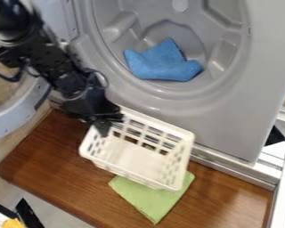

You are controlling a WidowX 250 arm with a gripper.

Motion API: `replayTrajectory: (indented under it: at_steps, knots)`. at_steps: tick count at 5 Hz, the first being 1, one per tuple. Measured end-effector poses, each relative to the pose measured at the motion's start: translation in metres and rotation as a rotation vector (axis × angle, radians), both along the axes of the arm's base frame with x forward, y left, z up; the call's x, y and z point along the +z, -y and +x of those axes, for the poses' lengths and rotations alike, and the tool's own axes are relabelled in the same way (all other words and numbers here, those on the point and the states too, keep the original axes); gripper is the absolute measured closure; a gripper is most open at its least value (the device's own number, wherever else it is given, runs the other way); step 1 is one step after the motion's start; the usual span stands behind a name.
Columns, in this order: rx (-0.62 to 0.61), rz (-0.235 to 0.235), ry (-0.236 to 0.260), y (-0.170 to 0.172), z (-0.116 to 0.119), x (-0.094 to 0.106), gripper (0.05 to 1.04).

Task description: Move the white basket to the upper left side of the table

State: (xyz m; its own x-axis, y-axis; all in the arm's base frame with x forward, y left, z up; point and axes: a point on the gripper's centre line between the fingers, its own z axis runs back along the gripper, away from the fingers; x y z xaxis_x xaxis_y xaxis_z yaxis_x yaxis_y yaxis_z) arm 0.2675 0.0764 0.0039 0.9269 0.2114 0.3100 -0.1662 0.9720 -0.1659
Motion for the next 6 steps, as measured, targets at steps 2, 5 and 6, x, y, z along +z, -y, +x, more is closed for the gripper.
replayTrajectory:
  at_steps: [2, 5, 6]
  knots:
    - [0.061, -0.023, -0.014, -0.039, -0.001, -0.016, 0.982]
    - [0.069, -0.048, -0.053, -0.045, 0.001, -0.038, 0.943]
    - [0.078, -0.06, -0.056, -0.044, 0.002, -0.038, 0.739]
